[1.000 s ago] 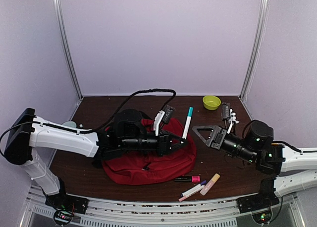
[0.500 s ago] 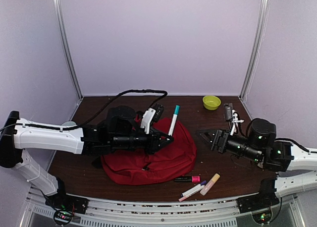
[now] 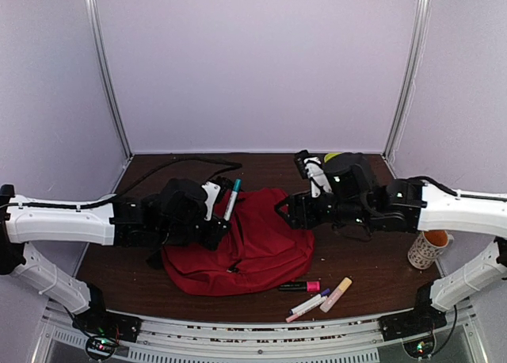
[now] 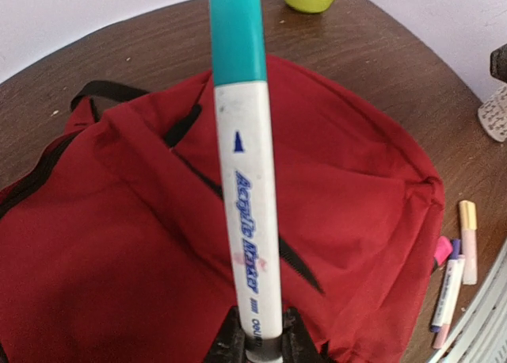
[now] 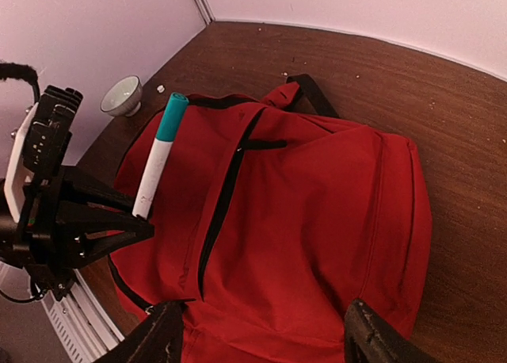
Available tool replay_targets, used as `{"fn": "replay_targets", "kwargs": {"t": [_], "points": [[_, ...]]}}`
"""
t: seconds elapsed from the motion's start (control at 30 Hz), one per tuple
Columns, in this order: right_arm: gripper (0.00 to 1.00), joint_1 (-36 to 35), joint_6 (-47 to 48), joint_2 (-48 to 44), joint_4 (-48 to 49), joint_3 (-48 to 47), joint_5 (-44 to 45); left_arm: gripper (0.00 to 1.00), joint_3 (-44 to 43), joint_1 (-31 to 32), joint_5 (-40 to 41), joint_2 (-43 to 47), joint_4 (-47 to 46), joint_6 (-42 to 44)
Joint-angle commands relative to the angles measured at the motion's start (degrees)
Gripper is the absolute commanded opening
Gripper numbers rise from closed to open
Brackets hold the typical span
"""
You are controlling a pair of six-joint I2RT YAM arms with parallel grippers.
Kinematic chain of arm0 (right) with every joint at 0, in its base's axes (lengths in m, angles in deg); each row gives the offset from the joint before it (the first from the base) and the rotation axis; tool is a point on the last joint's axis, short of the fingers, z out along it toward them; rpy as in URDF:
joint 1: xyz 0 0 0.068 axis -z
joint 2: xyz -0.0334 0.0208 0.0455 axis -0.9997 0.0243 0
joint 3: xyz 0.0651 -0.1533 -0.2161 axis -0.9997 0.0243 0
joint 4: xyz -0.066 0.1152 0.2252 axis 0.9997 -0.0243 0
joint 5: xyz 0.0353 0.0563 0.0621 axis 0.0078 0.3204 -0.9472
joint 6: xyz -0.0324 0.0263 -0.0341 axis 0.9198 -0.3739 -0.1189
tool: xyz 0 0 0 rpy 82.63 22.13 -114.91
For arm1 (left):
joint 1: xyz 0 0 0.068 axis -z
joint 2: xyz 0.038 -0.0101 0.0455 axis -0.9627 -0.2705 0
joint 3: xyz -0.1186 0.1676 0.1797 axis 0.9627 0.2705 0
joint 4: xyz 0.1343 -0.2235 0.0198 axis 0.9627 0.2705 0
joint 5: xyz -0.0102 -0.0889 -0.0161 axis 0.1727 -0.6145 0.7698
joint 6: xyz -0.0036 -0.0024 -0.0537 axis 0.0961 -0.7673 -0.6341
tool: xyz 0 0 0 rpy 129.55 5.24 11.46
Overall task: Pack the student bag
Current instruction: Pass from the right arm to the left, then pick up the student bag from the upper front pocket.
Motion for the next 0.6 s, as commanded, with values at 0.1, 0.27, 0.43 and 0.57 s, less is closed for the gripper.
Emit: {"fn": "replay_targets", "kwargs": {"t": [0.1,0.27,0.43,0.57], "points": [[0.67,0.82,2.73,17.53,-6.00,-14.23,-5.98,0.00,5.40,-1.79,6.67,4.23,5.83,-2.81],[0.57,2.31,1.81,27.65,-6.24,-21.35,-9.66,0.00,9.33,-2.93,7.82,7.61,6.95,-4.76],[0.47,3.44,0.90,33.72,-5.24,-25.03,-15.09,0.00,12.26,-3.54,8.01,11.01,6.55,-5.26],[0.44,3.47,0.84,36.31,-5.50,-26.98,-16.28,0.00,13.47,-3.79,8.10,12.42,6.08,-5.33]]}}
